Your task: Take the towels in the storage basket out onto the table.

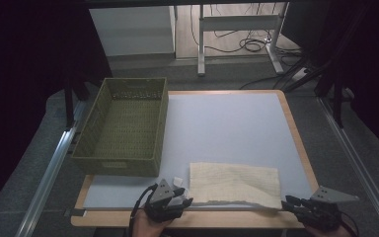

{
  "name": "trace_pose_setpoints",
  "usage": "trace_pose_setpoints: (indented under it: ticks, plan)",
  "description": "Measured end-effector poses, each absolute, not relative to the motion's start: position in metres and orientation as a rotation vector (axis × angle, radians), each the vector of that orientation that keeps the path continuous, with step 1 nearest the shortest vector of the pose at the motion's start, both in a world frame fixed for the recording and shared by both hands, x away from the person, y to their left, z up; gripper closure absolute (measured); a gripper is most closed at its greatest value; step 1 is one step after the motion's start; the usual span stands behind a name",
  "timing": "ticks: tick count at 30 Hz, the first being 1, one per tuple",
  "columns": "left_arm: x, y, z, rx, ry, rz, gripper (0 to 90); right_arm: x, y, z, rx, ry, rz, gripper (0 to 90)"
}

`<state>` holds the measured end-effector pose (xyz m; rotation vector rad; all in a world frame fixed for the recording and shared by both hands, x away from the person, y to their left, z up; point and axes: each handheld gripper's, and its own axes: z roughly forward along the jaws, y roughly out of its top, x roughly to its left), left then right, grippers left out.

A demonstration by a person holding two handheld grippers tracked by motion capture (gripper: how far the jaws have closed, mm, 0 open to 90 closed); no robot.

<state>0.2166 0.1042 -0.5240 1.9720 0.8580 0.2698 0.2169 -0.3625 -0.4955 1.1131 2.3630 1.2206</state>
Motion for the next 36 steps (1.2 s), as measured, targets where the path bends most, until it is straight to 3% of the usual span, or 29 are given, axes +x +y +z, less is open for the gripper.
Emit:
trace_pose_setpoints:
  ticks: [7, 11, 16, 25, 28, 30, 33, 36]
  plan:
    - [0.246, 0.087, -0.515, 1.996, 0.876, 0.326, 47.2, 0.233, -0.362, -0.487, 1.114, 2.324, 1.207, 66.1]
    - [0.269, 0.068, -0.512, 2.008, 0.876, 0.344, 47.3, 0.258, -0.356, -0.489, 1.121, 2.298, 1.208, 66.2]
    - [0.298, 0.055, -0.508, 2.019, 0.943, 0.461, 51.4, 0.295, -0.342, -0.492, 1.113, 2.280, 1.120, 66.2]
    - [0.325, 0.054, -0.536, 2.090, 1.092, 0.507, 53.3, 0.324, -0.343, -0.516, 1.151, 2.295, 1.034, 65.3]
    - [0.326, 0.056, -0.541, 2.070, 1.094, 0.481, 54.5, 0.321, -0.342, -0.523, 1.140, 2.312, 1.042, 73.3]
    - [0.326, 0.056, -0.541, 2.070, 1.069, 0.440, 65.6, 0.321, -0.342, -0.523, 1.147, 2.330, 1.064, 85.0]
    - [0.324, 0.054, -0.540, 2.088, 1.032, 0.412, 81.2, 0.321, -0.336, -0.519, 1.123, 2.342, 1.012, 87.4]
    - [0.325, 0.054, -0.536, 2.063, 1.011, 0.416, 85.3, 0.327, -0.335, -0.511, 1.108, 2.311, 0.986, 87.6]
